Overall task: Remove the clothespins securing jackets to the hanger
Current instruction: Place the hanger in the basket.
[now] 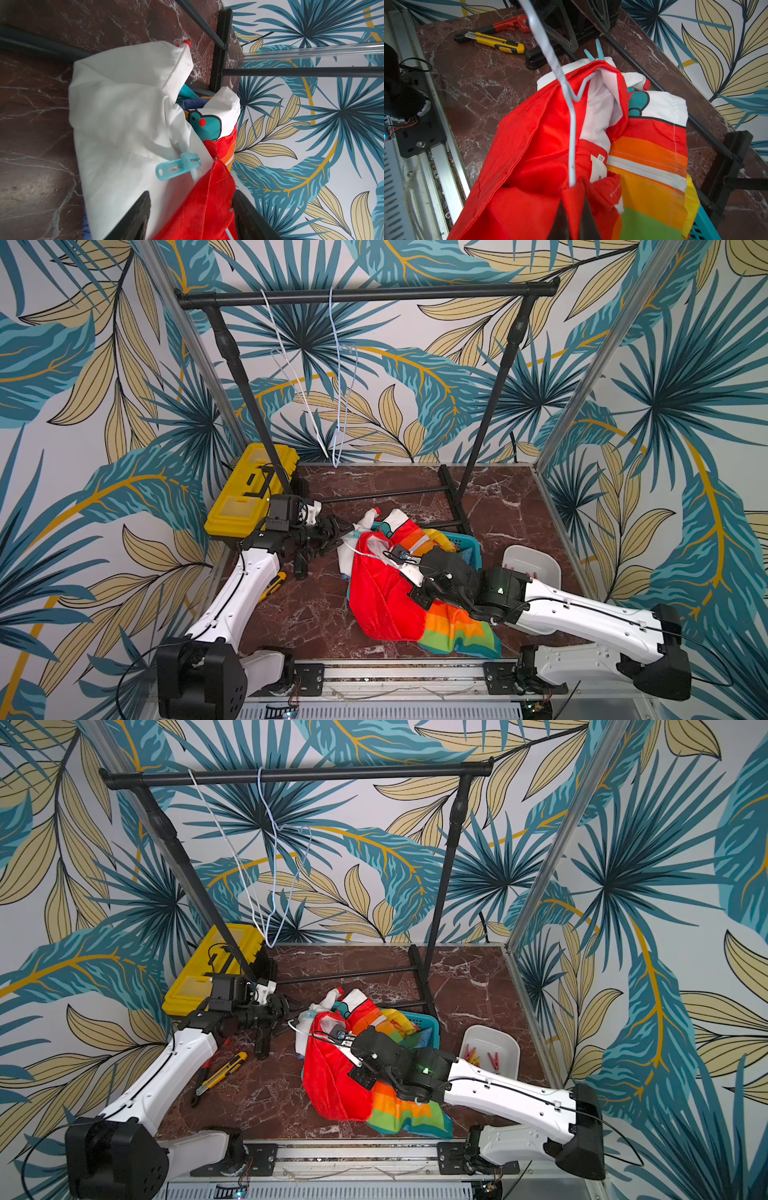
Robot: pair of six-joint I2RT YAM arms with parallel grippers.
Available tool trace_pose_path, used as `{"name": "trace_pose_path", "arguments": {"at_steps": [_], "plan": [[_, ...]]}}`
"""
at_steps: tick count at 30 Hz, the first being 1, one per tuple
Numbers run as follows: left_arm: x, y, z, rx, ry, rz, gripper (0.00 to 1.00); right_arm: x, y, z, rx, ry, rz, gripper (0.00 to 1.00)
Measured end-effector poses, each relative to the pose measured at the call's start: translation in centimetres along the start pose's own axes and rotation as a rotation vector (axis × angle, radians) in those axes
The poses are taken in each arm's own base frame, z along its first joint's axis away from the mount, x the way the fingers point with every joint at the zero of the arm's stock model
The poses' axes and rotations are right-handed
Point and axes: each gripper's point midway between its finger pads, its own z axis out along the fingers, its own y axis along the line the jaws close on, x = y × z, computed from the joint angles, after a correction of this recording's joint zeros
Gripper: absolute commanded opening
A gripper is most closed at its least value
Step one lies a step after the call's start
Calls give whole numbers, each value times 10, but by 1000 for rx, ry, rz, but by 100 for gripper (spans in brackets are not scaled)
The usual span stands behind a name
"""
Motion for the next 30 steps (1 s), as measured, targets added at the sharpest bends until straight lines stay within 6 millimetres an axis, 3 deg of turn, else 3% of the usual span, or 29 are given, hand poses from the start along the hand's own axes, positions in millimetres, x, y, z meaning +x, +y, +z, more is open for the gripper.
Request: {"name": "trace_pose_path", "arguments": {"at_steps": [13, 24, 30], "plan": [[-3, 11, 18, 16, 42, -68, 55, 0, 0, 0, 0, 0, 0, 0], [-6, 10, 22, 39, 43, -102, 33, 2, 1, 4, -1, 10, -3, 0], [-6, 12, 23, 43, 44, -109, 27, 2, 2, 4, -1, 10, -3, 0]]}}
